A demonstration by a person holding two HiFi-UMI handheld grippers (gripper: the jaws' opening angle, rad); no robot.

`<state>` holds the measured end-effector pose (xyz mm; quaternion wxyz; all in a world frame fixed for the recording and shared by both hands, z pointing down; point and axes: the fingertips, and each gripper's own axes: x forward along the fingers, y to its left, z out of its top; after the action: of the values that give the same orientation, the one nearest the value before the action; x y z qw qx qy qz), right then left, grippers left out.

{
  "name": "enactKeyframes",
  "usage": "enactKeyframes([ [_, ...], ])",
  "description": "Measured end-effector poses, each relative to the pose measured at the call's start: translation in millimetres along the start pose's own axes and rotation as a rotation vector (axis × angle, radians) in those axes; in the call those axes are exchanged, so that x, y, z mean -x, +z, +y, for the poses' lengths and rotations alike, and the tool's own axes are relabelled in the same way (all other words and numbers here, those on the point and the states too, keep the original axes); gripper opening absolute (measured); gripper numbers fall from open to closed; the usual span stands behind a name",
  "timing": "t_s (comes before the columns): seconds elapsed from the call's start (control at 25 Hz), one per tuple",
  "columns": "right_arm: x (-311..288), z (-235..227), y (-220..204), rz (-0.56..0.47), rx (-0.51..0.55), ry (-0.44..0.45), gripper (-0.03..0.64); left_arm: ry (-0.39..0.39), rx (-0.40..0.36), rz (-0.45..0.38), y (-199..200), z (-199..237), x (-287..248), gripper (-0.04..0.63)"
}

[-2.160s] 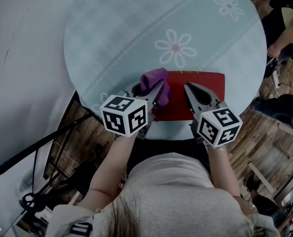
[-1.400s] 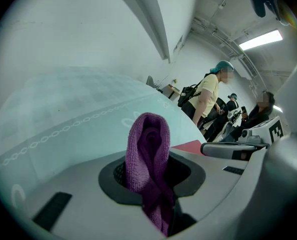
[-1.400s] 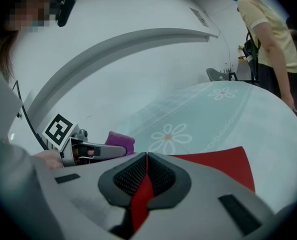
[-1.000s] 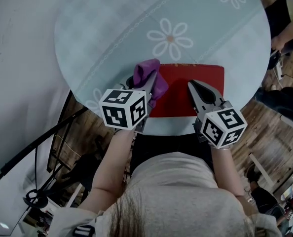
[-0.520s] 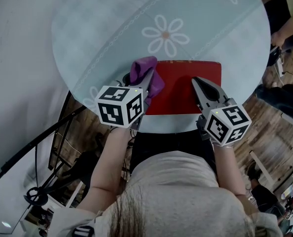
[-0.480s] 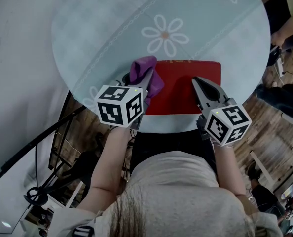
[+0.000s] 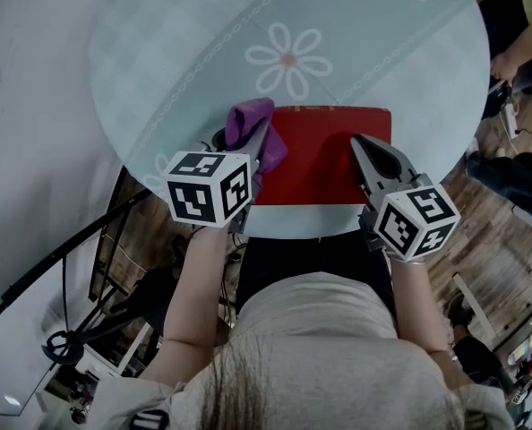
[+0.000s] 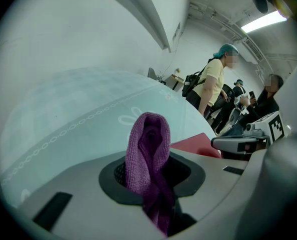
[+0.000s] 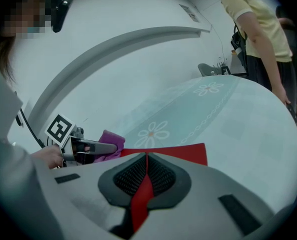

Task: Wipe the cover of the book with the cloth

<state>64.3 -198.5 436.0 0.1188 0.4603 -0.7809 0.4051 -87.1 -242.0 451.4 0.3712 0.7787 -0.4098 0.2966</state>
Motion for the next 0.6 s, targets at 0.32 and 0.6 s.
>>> enactKeyframes([
  [0.32, 10.4, -12.7, 2.8, 0.009, 0.01, 0.017, 0.023, -0.008, 0.0, 0.046, -1.5, -23.6, -9.9, 0.11],
  [0.6, 23.4, -35.3, 2.9, 0.013, 0.0, -0.002, 0.023, -0.008, 0.008, 0.052, -3.1, -42.3, -17.8, 0.11],
])
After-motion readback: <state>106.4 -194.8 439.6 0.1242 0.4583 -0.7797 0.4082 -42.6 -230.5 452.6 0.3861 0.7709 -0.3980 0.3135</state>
